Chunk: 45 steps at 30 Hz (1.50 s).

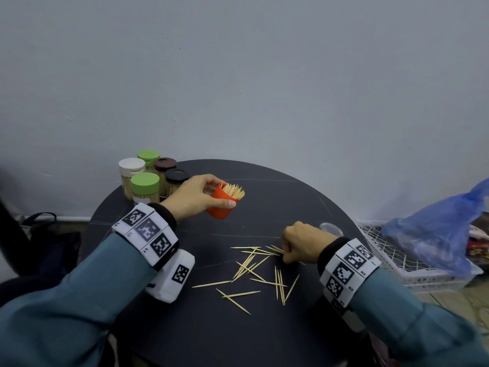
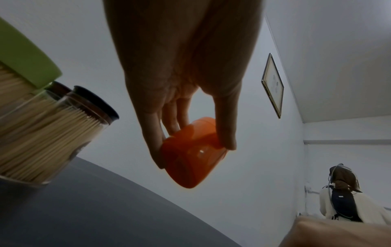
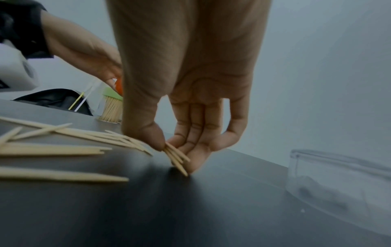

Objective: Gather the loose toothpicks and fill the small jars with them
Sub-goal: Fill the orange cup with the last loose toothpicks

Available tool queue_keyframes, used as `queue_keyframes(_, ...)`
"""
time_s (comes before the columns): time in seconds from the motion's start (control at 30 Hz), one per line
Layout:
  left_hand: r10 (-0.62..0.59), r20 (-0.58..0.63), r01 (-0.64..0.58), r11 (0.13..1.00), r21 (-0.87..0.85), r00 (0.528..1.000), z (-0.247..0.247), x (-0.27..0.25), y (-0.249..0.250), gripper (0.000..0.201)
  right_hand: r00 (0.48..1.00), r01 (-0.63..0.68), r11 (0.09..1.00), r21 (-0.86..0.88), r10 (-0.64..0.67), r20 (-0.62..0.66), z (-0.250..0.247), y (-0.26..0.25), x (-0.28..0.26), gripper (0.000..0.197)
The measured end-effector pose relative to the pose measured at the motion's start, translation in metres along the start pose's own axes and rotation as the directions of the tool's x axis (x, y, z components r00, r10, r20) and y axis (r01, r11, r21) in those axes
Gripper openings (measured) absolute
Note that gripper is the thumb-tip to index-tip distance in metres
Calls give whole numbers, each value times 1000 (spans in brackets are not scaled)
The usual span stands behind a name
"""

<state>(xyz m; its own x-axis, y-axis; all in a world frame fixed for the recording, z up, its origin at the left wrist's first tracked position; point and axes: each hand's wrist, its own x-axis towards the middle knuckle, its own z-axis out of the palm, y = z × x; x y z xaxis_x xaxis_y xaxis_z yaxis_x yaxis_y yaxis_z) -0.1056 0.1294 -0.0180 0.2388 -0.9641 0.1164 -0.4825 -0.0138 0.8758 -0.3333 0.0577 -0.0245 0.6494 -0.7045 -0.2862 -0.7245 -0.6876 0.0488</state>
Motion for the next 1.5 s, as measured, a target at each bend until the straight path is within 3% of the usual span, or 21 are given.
queue_keyframes(0.07, 2, 5, -2, 1000, 2, 1000, 0, 0, 0, 58, 999, 0, 1000, 19, 0, -39, -2, 3, -2, 6)
queue_keyframes(0.2, 15, -1, -15, 1000, 2, 1000, 1, 0, 0, 56, 992, 5, 994, 110, 9, -122, -13, 11, -6, 26)
queue_keyframes(0.3, 20, -5, -20, 1000, 16, 1000, 3, 1, -1, 58, 978, 75, 978, 194, -35, -204, -32, 5, -6, 24)
queue_keyframes(0.5, 39, 1, -39, 999, 11, 999, 4, 0, -1, 58, 920, 226, 961, 156, -158, -359, -81, -23, 4, 17)
queue_keyframes(0.63, 41, 15, -41, 999, 22, 999, 3, -1, 0, 58, 929, 235, 972, 19, -219, -298, -103, -39, 16, 5)
queue_keyframes(0.8, 43, 15, -43, 999, 14, 999, 2, -3, 2, 58, 927, 303, 948, -99, -317, -199, -113, -58, 31, 8)
queue_keyframes(0.97, 41, 36, -41, 999, 5, 999, 1, -3, 2, 64, 882, 400, 916, 39, -374, -287, -122, -64, 33, 15)
queue_keyframes(1.2, 43, 16, -43, 999, 20, 999, -1, -4, 4, 60, 858, 434, 883, 182, -342, -383, -119, -56, 31, 14)
queue_keyframes(1.5, 43, 17, -43, 999, 19, 999, -3, -6, 6, 59, 814, 401, 909, 115, -296, -500, -103, -43, 32, 13)
